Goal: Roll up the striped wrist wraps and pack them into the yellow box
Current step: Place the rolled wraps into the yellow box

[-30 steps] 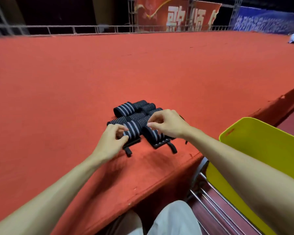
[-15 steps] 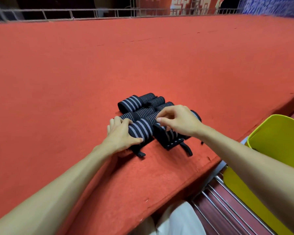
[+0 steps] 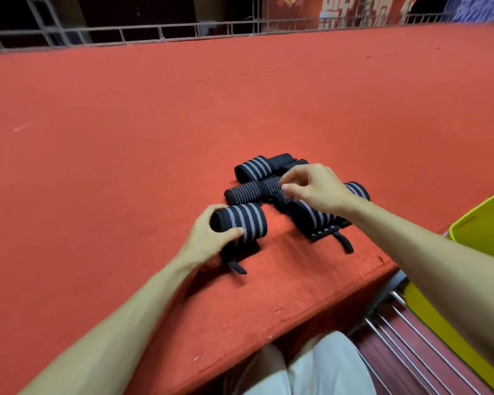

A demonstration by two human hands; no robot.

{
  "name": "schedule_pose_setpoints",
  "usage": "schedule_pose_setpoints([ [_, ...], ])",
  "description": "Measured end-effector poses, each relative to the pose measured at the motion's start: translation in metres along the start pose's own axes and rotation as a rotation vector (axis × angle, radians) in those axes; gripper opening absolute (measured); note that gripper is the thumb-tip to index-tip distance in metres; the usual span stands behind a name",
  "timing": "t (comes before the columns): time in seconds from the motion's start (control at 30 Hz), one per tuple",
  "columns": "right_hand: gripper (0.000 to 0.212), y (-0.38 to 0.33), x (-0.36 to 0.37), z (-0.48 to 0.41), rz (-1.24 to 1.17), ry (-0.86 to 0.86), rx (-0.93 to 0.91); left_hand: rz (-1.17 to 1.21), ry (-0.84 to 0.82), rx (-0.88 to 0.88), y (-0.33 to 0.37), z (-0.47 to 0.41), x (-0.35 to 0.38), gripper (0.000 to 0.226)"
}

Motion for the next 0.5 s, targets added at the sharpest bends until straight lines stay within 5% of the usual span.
schedule_pose_setpoints([
  [0.3,0.044,-0.013,0.076,-0.066,0.240,-0.058,-0.156,0.372,0.520,-0.156,-0.063,-0.009,-0.067,0.043],
  [0.5,0.074,-0.017,0.119,-0.097,0.761,-0.334,-0.345,0.395,0.530,-0.090,-0.065,-0.009,-0.066,0.049],
])
Point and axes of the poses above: each hand's wrist, its own z-axis away from the middle knuckle, its own x-axis out of the palm, y = z × x, the point moved 7 cm from there along -z, towards the middle knuckle, and after that the axes turned 7 degrees about z, right-handed, at the moved point
